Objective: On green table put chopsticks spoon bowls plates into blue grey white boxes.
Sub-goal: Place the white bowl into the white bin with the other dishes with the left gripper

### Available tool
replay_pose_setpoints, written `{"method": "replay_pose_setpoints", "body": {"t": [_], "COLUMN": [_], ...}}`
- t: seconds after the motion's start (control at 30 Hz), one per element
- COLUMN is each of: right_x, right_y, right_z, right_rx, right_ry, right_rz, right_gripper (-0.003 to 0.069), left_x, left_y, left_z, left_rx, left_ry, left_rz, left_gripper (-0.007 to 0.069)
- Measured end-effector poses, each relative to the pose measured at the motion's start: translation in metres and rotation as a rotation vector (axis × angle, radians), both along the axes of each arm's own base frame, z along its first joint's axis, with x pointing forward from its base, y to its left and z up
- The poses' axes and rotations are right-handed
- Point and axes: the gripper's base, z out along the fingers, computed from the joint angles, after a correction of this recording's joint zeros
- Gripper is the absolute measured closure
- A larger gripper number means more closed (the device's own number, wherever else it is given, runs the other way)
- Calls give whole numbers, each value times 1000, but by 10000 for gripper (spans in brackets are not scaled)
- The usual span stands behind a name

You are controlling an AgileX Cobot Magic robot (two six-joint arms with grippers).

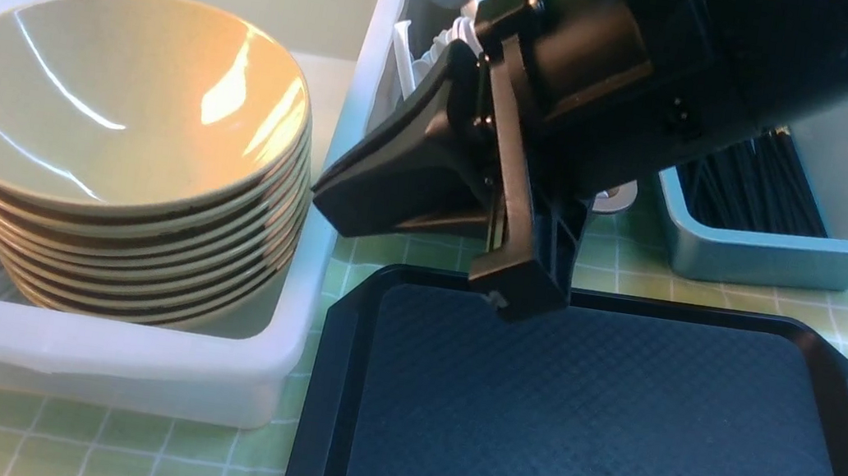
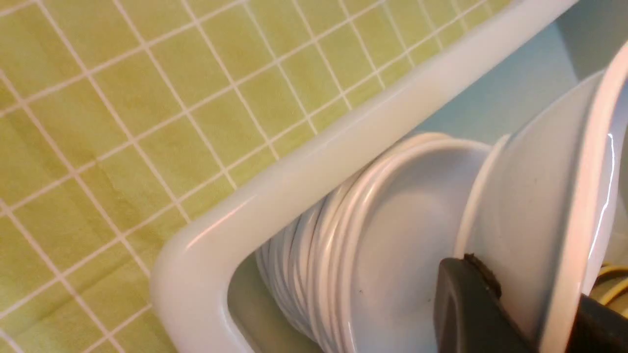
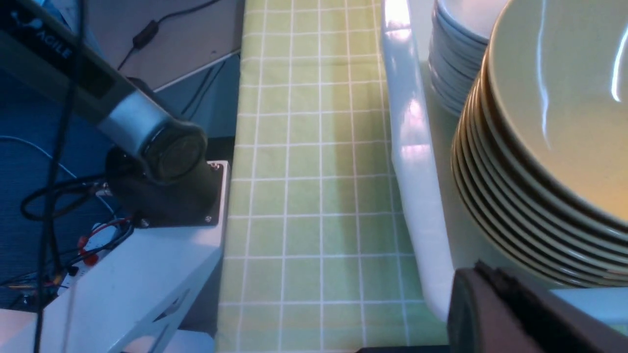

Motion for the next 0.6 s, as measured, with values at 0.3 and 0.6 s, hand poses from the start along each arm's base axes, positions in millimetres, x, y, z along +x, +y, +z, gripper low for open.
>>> {"method": "replay_pose_setpoints", "body": {"t": [0.3,0.6], "right_x": [1,1], "right_y": [0,0], "right_z": [0,1], "right_rx": [4,9], "right_ry": [-4,-8], "right_rz": [-5,-10], "right_gripper": [638,636], "left_x": [18,17], "left_y": [-3,-4], "left_z": [-25,-27], "left_rx": [-44,-52], "left_ry": [118,149], "left_rz": [-12,-4], "left_gripper": [567,329]}}
